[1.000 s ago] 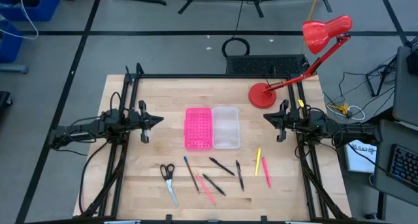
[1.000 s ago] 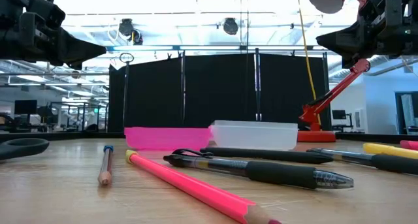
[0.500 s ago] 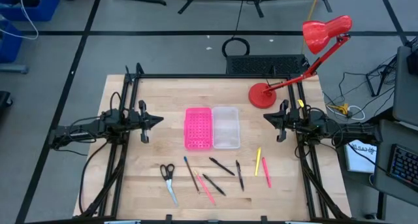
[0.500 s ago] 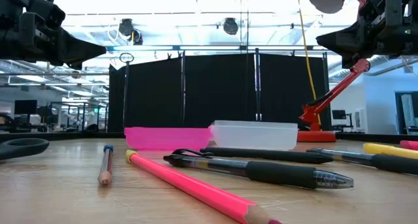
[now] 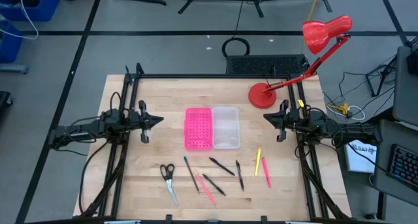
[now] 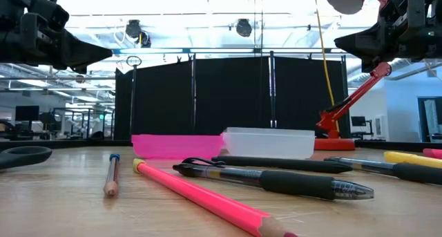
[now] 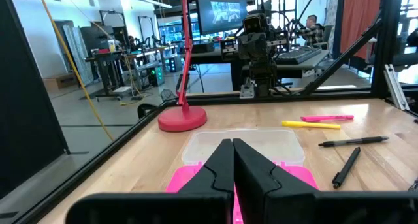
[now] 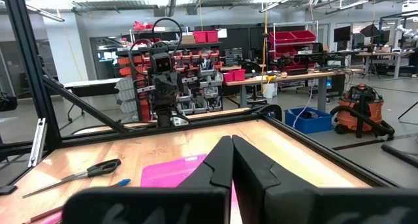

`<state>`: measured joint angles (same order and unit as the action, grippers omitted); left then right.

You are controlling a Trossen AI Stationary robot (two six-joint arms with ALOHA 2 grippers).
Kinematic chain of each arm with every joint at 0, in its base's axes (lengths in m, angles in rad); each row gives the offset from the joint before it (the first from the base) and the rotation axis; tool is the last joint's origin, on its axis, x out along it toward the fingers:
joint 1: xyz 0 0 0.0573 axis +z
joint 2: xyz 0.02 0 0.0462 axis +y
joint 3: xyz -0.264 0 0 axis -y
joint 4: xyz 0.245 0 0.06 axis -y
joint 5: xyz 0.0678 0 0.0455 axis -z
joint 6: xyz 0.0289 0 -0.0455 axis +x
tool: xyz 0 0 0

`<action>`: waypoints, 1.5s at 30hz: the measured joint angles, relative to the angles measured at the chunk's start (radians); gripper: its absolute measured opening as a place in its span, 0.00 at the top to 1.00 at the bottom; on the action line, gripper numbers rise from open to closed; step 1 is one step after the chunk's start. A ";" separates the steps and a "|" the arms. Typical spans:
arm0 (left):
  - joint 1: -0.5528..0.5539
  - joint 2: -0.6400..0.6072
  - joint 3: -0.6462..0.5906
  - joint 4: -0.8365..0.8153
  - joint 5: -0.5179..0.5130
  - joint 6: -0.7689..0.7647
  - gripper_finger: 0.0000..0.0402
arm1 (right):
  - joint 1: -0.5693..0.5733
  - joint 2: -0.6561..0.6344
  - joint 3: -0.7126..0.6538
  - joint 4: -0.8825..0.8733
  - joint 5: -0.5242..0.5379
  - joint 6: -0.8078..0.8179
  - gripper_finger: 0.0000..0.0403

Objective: Pick & place school supplies into a supply box

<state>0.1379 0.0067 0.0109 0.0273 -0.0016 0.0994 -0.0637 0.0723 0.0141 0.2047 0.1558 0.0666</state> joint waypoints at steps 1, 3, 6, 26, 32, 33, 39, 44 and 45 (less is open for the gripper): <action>0.000 0.000 0.000 0.000 0.000 0.000 0.98 | 0.000 0.000 0.000 0.000 0.000 0.000 1.00; 0.000 0.000 0.000 0.000 0.000 0.000 0.98 | 0.000 0.000 0.000 0.000 0.000 0.000 1.00; 0.000 0.000 0.000 0.000 0.000 0.000 0.98 | 0.000 0.000 0.000 0.000 0.000 0.000 1.00; 0.000 0.000 -0.001 0.015 -0.001 0.000 0.98 | 0.000 0.000 0.000 0.016 0.000 0.000 1.00; 0.000 0.000 -0.001 0.027 -0.002 -0.002 0.98 | 0.000 0.000 0.000 0.015 0.000 0.000 1.00; 0.000 0.000 -0.001 0.027 -0.002 -0.006 0.98 | 0.000 0.000 0.000 0.015 0.000 0.000 1.00; -0.003 0.000 -0.001 0.044 0.013 -0.085 0.98 | 0.000 0.000 0.000 0.014 0.000 -0.048 1.00; -0.005 0.000 -0.001 0.080 0.040 -0.122 0.98 | 0.000 0.000 0.000 0.012 0.000 -0.059 1.00; -0.005 0.000 -0.001 0.083 0.033 -0.109 0.98 | 0.000 0.000 0.000 0.013 0.000 -0.068 1.00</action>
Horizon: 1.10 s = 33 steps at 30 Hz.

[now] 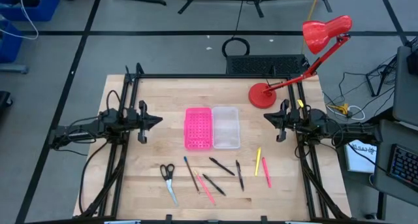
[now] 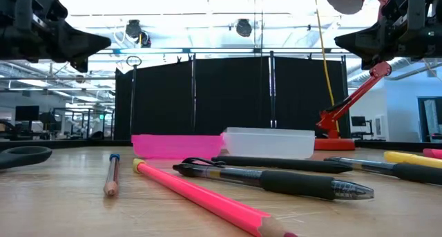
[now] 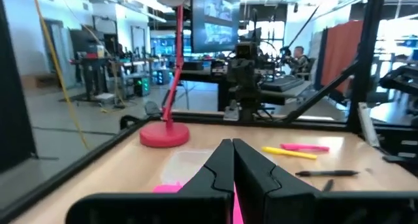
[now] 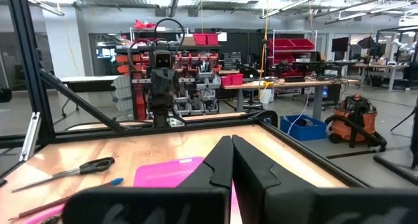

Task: Pick & place school supplies into a supply box
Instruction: Put the pink pen into the supply box

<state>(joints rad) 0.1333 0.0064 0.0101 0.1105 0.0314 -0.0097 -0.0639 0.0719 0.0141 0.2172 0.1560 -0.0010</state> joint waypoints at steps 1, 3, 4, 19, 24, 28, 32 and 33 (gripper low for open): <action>0.000 0.000 0.000 0.000 -0.008 0.016 0.98 | 0.000 0.000 0.000 0.001 0.000 -0.011 1.00; 0.000 0.000 0.000 0.010 -0.029 0.050 0.98 | 0.000 0.000 0.000 0.004 0.003 -0.016 1.00; 0.000 0.000 0.000 0.018 -0.038 0.062 0.98 | 0.000 0.000 0.000 0.013 0.018 -0.018 1.00; 0.002 0.000 0.001 0.162 -0.120 0.164 0.98 | 0.146 0.511 0.659 -0.518 0.454 0.027 1.00; 0.002 0.000 0.001 0.160 -0.137 0.153 0.98 | 0.246 0.844 1.009 -0.996 0.471 0.370 1.00; 0.002 0.000 0.001 0.146 -0.133 0.094 0.98 | 0.342 1.101 1.325 -1.291 0.331 0.676 1.00; 0.002 0.000 0.001 0.144 -0.129 0.006 0.98 | 0.438 1.332 1.569 -1.644 0.258 1.049 1.00; 0.002 0.000 0.001 0.141 -0.129 -0.018 0.98 | 0.462 1.374 1.611 -1.719 0.257 1.144 1.00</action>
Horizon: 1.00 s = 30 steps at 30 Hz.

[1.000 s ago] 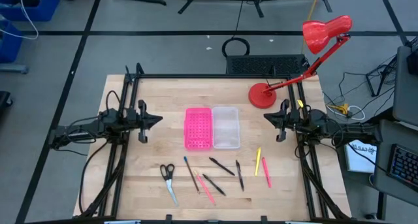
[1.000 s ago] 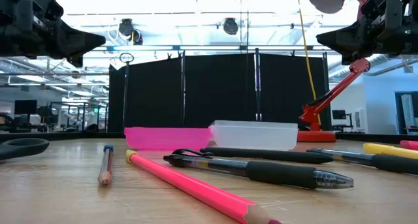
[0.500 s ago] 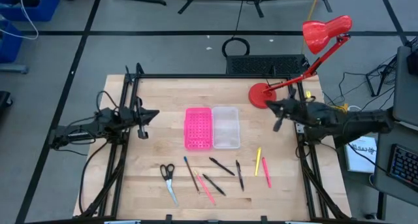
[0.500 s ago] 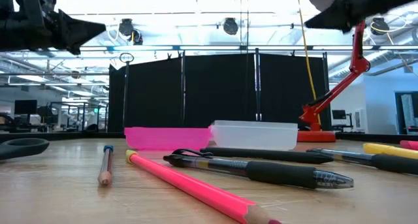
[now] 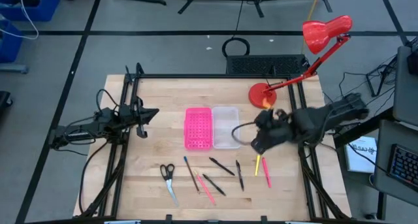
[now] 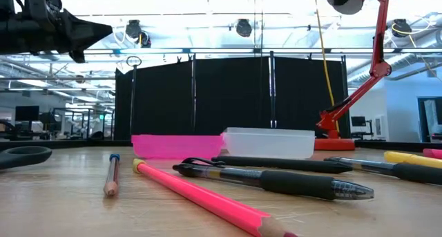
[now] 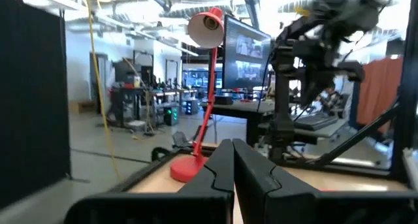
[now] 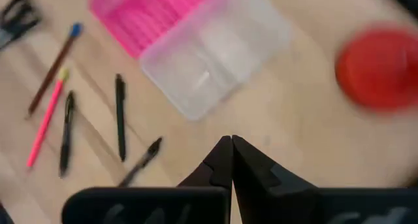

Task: Pick & place school supplies into a supply box
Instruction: Put the pink pen into the supply box

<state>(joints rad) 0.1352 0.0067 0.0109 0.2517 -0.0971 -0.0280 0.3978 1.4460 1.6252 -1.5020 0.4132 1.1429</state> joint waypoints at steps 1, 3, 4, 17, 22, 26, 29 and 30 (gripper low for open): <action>0.000 0.000 0.000 -0.003 0.002 -0.018 0.98 | 0.022 0.033 0.032 -0.060 -0.019 0.091 1.00; 0.000 0.000 0.000 -0.003 0.010 -0.032 0.98 | 0.063 0.074 0.040 -0.072 -0.076 0.183 1.00; 0.000 0.000 0.000 -0.003 0.016 -0.034 0.98 | 0.088 0.087 0.034 -0.042 -0.100 0.214 1.00; 0.000 0.000 0.000 -0.019 0.018 -0.007 0.98 | 0.223 0.204 -0.168 -0.068 -0.289 0.590 0.61; 0.000 0.000 0.000 -0.023 0.018 0.030 0.98 | 0.228 0.199 -0.270 0.023 -0.338 0.677 0.45; 0.000 0.000 0.000 -0.023 0.018 0.033 0.98 | 0.228 0.199 -0.317 0.106 -0.361 0.703 0.39; 0.000 0.000 0.000 -0.023 0.017 0.033 0.98 | 0.228 0.199 -0.355 0.186 -0.364 0.742 0.38; 0.000 0.000 0.000 -0.023 0.017 0.033 0.98 | 0.229 0.199 -0.369 0.222 -0.364 0.748 0.38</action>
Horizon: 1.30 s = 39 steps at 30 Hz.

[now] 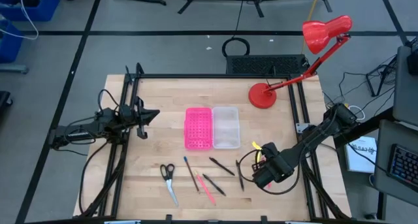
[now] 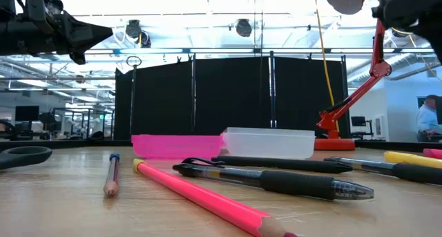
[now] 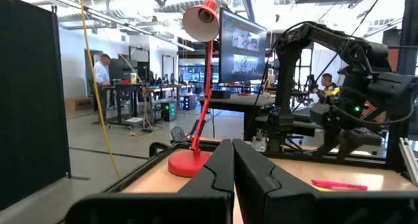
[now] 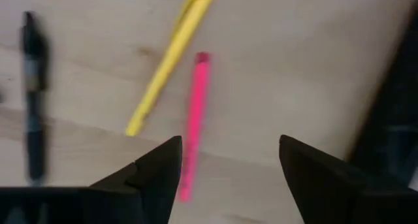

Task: Pick & place school supplies into a supply box
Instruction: Put the pink pen into the supply box

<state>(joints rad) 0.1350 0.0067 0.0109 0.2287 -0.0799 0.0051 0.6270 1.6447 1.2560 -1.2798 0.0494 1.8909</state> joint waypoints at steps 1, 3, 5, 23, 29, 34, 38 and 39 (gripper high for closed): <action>0.000 0.000 0.000 0.000 0.000 0.000 0.98 | 0.003 0.000 -0.014 0.038 -0.001 0.002 0.38; 0.000 0.000 0.000 0.000 0.000 0.000 0.98 | 0.009 0.000 -0.046 0.111 -0.001 -0.001 0.39; 0.000 0.000 0.000 0.000 0.000 0.000 0.98 | 0.011 0.000 -0.083 0.180 -0.002 0.000 0.41; 0.000 0.000 0.000 -0.025 -0.002 0.020 0.98 | 0.030 0.005 -0.395 0.566 -0.078 0.030 0.49; 0.000 0.000 0.000 -0.024 -0.002 0.019 0.98 | 0.030 0.007 -0.456 0.582 -0.081 0.033 0.59; 0.000 0.000 0.000 -0.024 -0.002 0.019 0.98 | 0.030 0.007 -0.467 0.586 -0.077 -0.002 0.77; 0.000 0.000 0.000 -0.024 -0.002 0.018 0.98 | 0.030 0.007 -0.467 0.594 -0.075 -0.047 0.94; 0.000 0.000 0.000 -0.023 -0.002 0.018 0.98 | 0.030 0.002 -0.468 0.597 -0.075 -0.057 0.94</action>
<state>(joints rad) 0.1350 0.0063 0.0109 0.2052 -0.0816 0.0235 0.6567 1.6467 0.7876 -0.6828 -0.0257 1.8342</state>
